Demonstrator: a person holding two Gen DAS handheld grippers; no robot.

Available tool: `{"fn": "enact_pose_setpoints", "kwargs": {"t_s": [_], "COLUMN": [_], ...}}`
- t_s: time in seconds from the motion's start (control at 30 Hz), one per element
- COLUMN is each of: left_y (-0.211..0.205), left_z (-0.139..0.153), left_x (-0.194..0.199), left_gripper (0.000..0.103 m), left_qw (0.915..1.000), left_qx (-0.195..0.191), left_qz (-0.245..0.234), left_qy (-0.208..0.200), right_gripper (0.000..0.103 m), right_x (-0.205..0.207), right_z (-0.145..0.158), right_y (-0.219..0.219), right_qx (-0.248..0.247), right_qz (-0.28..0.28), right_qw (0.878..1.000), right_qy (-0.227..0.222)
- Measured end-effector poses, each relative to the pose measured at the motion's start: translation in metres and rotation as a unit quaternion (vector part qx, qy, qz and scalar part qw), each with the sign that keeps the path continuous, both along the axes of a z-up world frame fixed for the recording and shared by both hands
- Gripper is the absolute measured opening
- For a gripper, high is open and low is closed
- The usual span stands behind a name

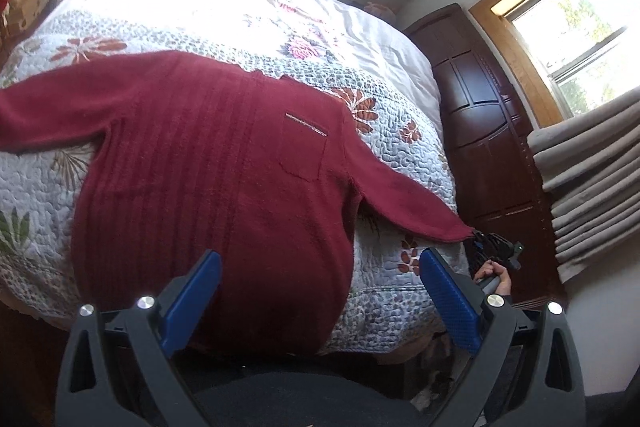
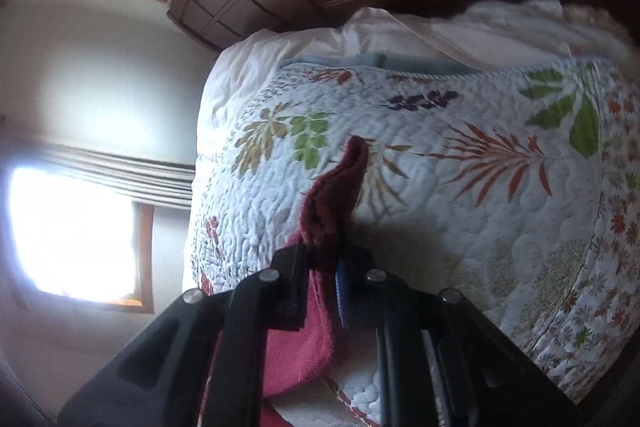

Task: Fold small clothes
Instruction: 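Grasp the cuff of the sweater sleeve with the right gripper, then fold the held sleeve across the sweater body toward the left tool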

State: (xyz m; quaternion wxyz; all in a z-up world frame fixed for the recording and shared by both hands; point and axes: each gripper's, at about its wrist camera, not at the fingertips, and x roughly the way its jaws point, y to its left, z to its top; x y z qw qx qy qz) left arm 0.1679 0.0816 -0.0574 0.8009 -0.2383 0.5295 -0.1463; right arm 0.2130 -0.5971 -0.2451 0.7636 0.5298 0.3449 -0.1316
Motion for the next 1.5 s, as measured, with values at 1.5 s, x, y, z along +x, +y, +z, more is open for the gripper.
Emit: {"fn": "enact_pose_setpoints", "kwargs": {"t_s": [1.5], "left_y": [0.096], "left_z": [-0.147], "left_x": [0.204], "left_gripper": [0.099], "left_qw": [0.9507], "left_qx": [-0.297], "left_qz": [-0.009], "left_qy": [0.088], "right_gripper": [0.046], "right_x": [0.072], "right_z": [0.062], "right_y": [0.542], "right_qx": [-0.272], "right_qz": [0.464], "right_qw": [0.843], "right_qy": [0.031]}}
